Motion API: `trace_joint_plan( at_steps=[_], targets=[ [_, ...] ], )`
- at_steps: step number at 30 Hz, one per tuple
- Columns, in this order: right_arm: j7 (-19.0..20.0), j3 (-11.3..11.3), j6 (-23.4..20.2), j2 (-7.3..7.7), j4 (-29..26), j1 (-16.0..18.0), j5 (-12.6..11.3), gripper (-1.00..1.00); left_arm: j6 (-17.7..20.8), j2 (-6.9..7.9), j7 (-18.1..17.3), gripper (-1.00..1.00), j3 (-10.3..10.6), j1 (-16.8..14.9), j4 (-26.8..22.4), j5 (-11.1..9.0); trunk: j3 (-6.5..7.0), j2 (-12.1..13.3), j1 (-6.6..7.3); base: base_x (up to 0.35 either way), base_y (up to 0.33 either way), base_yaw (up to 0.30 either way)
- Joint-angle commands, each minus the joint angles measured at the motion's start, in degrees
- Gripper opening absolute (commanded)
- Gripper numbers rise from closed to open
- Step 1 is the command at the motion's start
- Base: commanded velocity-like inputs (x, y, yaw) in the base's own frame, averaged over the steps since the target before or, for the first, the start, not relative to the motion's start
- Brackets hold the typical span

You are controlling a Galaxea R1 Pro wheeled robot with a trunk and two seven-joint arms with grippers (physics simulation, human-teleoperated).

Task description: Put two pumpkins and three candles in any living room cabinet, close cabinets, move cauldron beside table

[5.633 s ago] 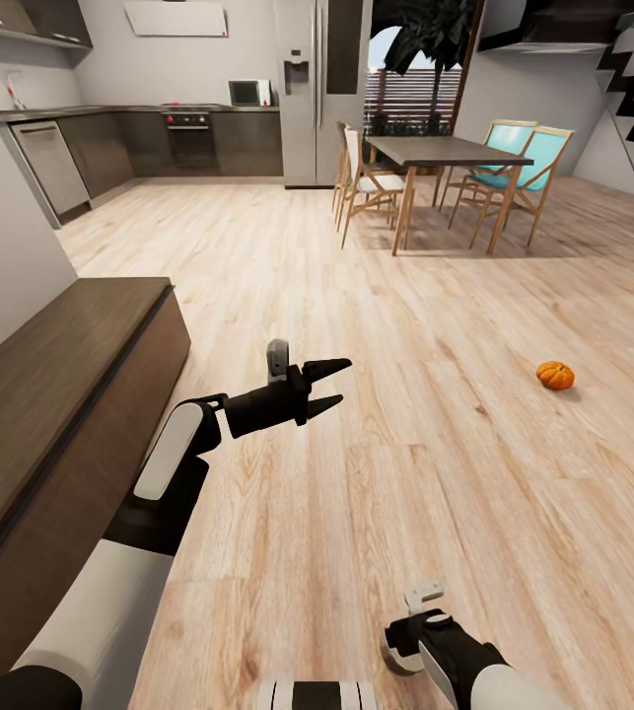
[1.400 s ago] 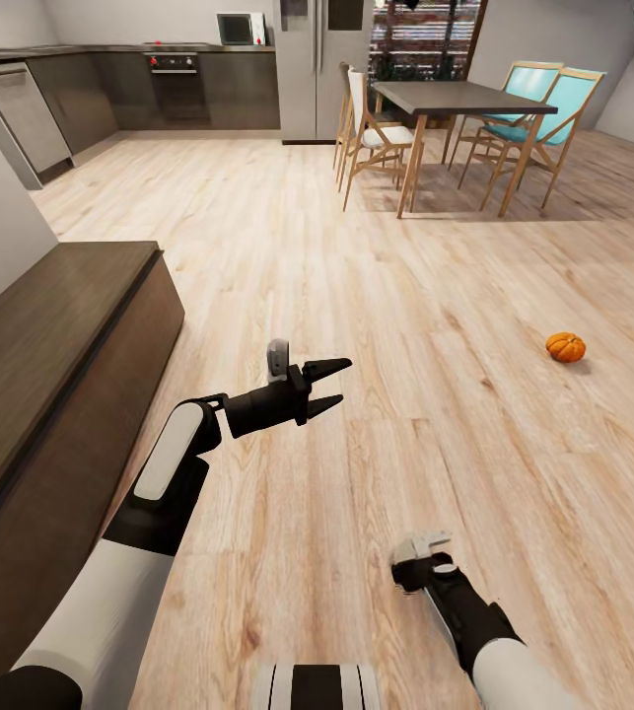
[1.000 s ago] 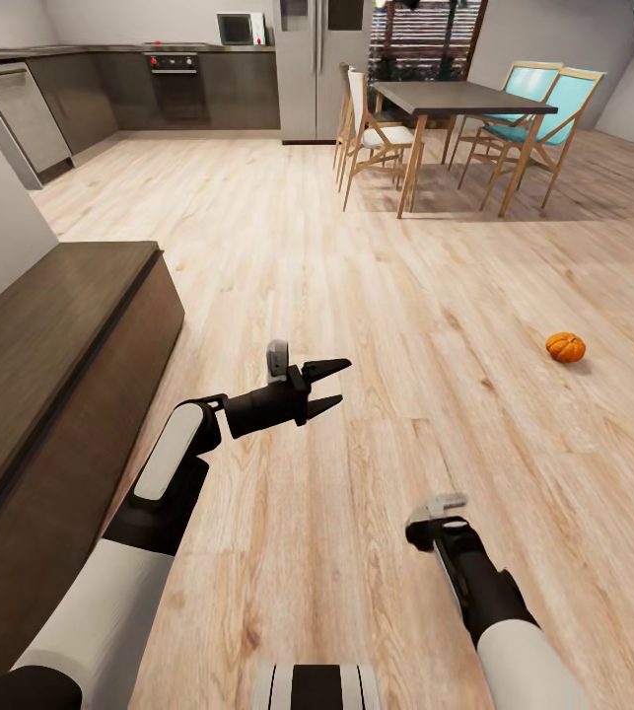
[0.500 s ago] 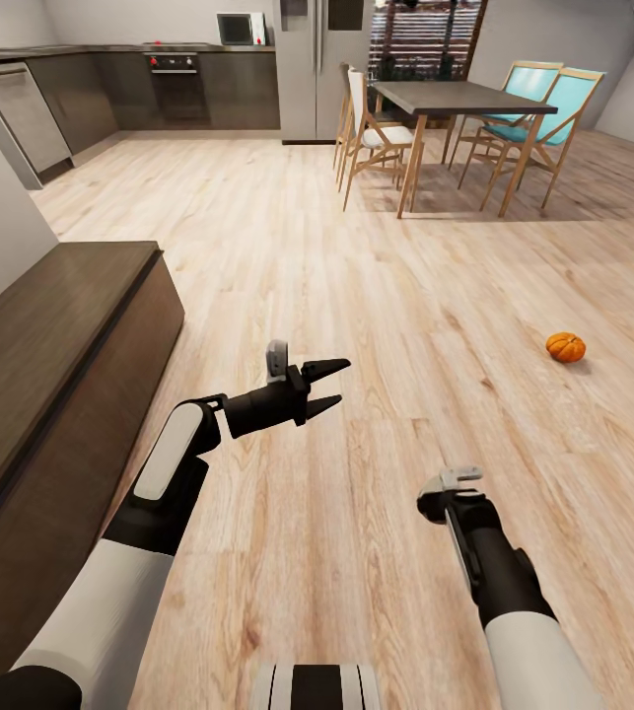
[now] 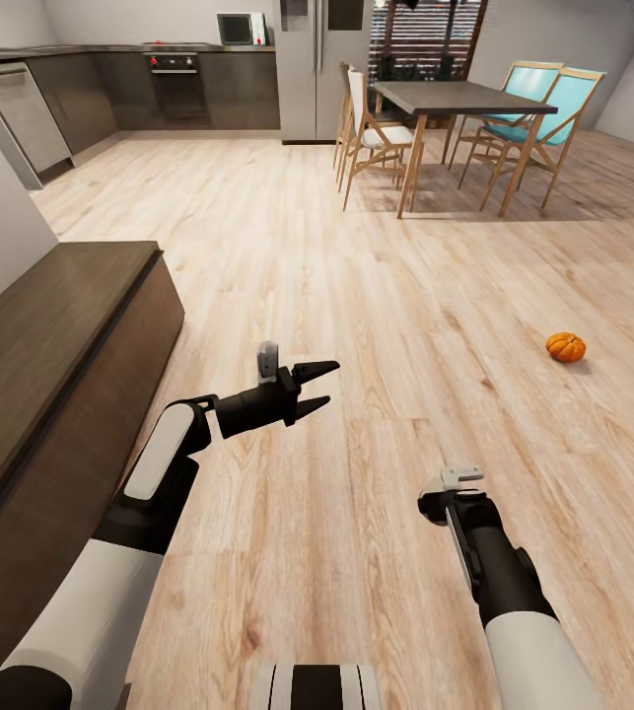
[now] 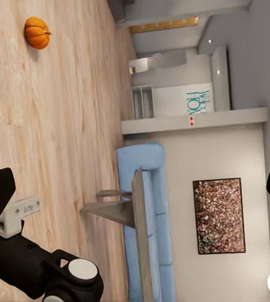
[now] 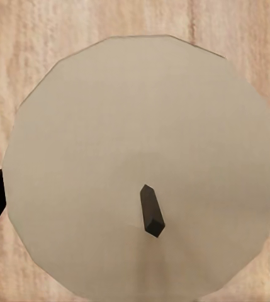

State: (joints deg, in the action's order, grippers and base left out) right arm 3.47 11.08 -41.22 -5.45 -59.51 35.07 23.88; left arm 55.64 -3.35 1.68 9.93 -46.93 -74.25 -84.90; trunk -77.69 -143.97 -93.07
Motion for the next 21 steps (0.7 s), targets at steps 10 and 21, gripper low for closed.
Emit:
trace_joint_plan(
  at_steps=[10, 21],
  targets=[
    [-0.04, 0.0, 0.0, 0.0, 0.07, 0.0, 0.03, -1.0, 0.0, -0.03, -0.09, 1.0, 0.0, 0.0, 0.03, -0.28, 0.0, 0.0, 0.0, -0.067, 0.0, 0.0],
    [-0.04, 0.0, 0.09, 0.09, 0.1, 0.0, 0.03, -1.0, 0.01, -0.08, -0.1, 1.0, 0.0, 0.0, 0.07, -0.41, 0.0, 0.0, 0.0, -0.003, 0.0, 0.089]
  ],
)
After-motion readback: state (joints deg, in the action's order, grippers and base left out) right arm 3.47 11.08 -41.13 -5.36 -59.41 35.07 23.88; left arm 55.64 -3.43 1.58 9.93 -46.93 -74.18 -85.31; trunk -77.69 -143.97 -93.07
